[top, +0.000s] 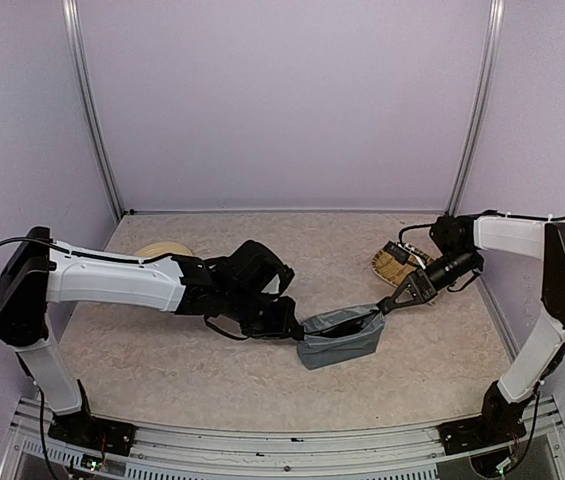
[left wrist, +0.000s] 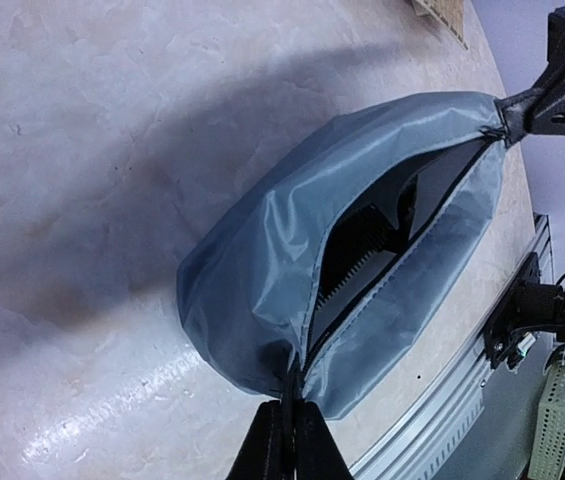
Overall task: Sort the hair-cutting tools
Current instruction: Adjust the kit bag at the center of the board, then pick up the sponge from the center of the board.
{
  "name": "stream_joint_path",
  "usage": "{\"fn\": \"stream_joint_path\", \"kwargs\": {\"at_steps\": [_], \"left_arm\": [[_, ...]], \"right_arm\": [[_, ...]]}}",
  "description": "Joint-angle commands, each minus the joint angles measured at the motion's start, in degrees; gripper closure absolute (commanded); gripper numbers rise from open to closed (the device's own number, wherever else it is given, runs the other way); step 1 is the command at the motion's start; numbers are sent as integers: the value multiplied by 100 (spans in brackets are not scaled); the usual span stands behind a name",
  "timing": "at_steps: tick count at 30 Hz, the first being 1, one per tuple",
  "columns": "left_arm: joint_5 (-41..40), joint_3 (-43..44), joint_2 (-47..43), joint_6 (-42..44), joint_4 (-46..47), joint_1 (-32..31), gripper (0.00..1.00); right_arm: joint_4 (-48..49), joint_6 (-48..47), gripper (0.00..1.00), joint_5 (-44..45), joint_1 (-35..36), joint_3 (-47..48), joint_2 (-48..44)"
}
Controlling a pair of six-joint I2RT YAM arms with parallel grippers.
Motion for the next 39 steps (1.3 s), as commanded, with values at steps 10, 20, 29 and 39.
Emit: {"fn": "stream_joint_path", "kwargs": {"at_steps": [10,20,29,39], "left_arm": [[356,-2485,-1616,615,4036,199,100],[-153,-1581,-1086,679,2275,205,95],[110,-1172,-753,240,1361,-35,60],[267,-837,-111,147,1447,-192,69]], "right_arm": [[166,86,100,630,-191,-157,-183],[-970,-1055,100,-1219,-60,164,-475],[-79,-374,77,-196,-61,-252,-413],[111,-158,75,313,-67,-263,-318]]}}
